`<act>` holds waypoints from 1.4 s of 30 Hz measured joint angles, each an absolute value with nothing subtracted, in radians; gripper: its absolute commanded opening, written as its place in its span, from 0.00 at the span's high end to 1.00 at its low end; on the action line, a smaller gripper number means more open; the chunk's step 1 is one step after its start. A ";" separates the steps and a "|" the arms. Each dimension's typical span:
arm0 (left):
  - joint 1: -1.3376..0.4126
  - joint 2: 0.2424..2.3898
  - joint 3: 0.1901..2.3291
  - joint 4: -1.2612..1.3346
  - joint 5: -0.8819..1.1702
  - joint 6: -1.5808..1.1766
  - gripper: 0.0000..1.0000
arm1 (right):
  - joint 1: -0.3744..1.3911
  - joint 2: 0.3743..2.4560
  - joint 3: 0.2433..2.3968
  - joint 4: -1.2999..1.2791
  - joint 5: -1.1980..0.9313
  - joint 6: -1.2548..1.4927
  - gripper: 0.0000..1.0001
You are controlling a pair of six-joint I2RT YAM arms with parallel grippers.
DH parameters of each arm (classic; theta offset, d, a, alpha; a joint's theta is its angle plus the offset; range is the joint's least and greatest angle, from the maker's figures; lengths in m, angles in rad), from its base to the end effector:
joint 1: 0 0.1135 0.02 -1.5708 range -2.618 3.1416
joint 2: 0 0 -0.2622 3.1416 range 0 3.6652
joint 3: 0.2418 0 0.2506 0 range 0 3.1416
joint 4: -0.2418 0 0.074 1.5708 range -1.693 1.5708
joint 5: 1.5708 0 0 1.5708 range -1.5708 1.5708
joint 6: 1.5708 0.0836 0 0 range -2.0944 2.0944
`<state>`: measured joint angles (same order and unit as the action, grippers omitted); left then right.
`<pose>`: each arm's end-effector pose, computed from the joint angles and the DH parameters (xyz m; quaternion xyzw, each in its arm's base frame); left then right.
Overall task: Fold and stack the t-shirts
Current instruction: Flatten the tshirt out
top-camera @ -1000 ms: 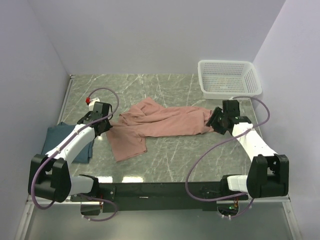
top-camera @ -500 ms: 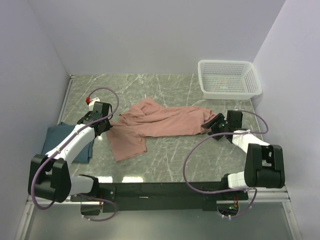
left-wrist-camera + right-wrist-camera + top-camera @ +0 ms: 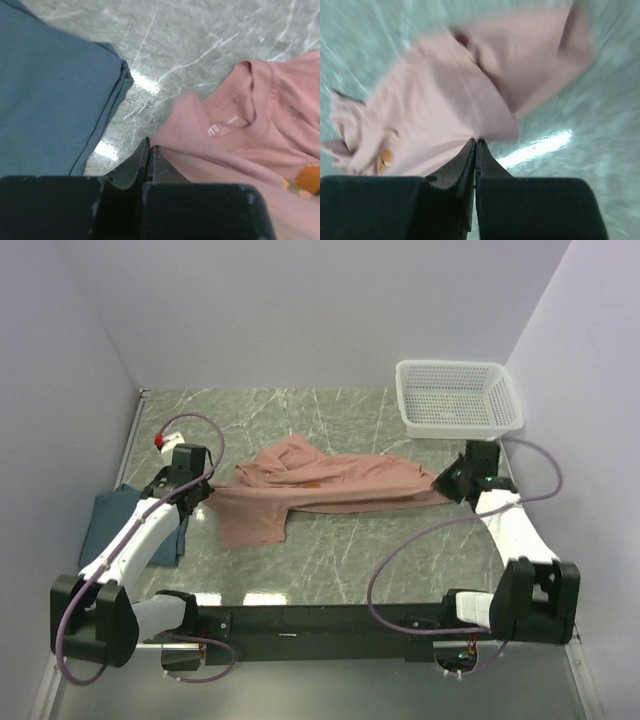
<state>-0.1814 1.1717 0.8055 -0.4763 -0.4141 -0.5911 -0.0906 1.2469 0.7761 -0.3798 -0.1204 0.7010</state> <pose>0.2687 -0.0151 0.2117 -0.2577 0.8805 0.0466 0.3952 0.2839 -0.0157 0.1872 0.3406 0.8701 0.1594 0.3186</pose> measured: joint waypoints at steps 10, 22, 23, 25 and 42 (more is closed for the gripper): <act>-0.160 1.080 0.789 -0.479 -0.425 -0.595 0.99 | -0.096 1.062 1.045 -0.561 -0.027 0.525 0.40; -0.159 1.082 0.783 -0.479 -0.424 -0.595 0.99 | -0.079 1.130 0.693 -0.403 -0.277 0.644 0.42; -0.159 1.084 0.783 -0.479 -0.424 -0.595 0.99 | -0.072 1.131 0.659 -0.383 -0.290 0.662 0.43; -0.157 1.085 0.783 -0.479 -0.424 -0.594 0.99 | -0.057 1.143 0.610 -0.336 -0.312 0.684 0.45; -0.149 1.092 0.779 -0.479 -0.424 -0.594 0.99 | -0.041 1.353 0.568 -0.027 -0.364 0.632 0.59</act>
<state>-0.1490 1.0924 0.7792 -0.4786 -0.4236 -0.5941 -0.0414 1.3529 0.5682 -0.0273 -0.3637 0.6319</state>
